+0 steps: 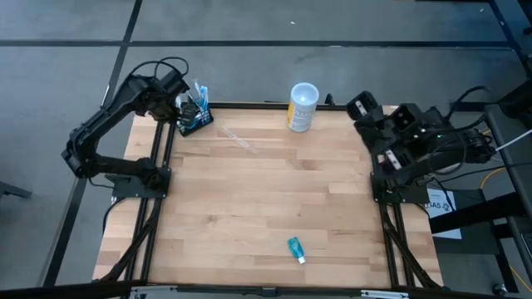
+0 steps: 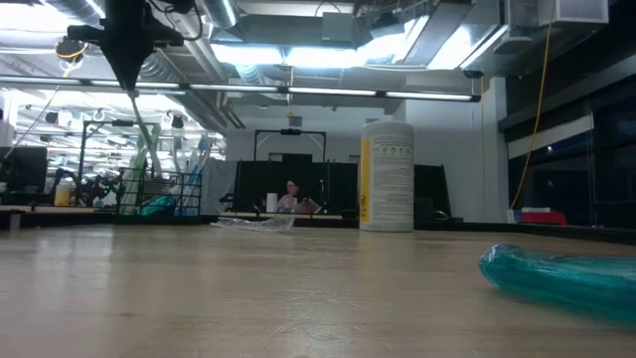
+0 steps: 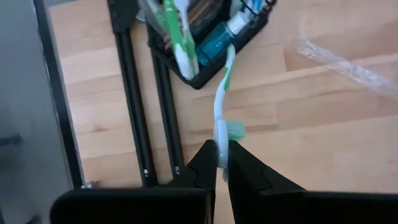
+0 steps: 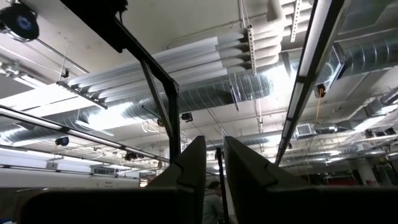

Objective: Pick & Place toothbrushing station
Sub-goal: Put the green toothbrush into the left section of the black organizer

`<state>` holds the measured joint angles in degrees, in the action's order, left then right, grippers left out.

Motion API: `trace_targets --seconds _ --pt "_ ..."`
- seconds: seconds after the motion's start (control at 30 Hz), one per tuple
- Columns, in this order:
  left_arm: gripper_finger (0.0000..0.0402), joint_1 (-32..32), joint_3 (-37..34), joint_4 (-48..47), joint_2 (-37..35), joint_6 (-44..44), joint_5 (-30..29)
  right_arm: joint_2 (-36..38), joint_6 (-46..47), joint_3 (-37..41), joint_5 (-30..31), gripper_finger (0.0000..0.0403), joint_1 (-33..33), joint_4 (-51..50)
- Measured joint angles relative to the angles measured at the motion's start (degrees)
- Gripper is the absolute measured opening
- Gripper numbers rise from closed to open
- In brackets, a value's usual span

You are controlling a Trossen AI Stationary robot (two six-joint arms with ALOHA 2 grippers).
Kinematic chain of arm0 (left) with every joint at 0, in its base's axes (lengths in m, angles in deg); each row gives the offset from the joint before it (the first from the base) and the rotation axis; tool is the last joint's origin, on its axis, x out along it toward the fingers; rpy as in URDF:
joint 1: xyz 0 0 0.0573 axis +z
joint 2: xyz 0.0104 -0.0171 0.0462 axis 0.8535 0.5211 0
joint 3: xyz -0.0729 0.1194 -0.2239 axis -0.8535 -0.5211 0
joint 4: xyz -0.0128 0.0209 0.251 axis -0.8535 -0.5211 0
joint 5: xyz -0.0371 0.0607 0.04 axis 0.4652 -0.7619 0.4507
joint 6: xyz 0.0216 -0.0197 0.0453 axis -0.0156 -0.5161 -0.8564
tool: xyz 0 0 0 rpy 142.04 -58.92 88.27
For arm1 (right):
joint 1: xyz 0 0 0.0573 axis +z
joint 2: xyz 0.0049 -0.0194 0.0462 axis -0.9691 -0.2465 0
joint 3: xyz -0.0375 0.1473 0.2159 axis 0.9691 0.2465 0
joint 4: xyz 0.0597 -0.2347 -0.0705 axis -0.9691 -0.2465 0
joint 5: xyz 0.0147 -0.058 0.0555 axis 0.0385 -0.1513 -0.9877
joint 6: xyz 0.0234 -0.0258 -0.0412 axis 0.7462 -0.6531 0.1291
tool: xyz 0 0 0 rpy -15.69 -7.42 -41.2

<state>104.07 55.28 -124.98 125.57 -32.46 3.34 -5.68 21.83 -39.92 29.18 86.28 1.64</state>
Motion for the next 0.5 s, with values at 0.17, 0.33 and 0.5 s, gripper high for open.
trace_targets --seconds 0.17,0.33,0.5 --pt "0.0012 -0.17 0.02 0.0 0.02 2.15 0.98 2.11 -1.19 0.0 -0.34 0.006 0.0 -2.36" --pt "0.0012 -2.53 0.02 0.04 -1.26 5.61 5.04 3.86 -1.48 0.0 -0.41 0.006 0.0 -4.44" --pt "0.0012 -6.74 0.02 0.01 -4.45 10.99 7.28 4.96 -1.63 0.0 -1.43 0.006 0.0 -5.52"
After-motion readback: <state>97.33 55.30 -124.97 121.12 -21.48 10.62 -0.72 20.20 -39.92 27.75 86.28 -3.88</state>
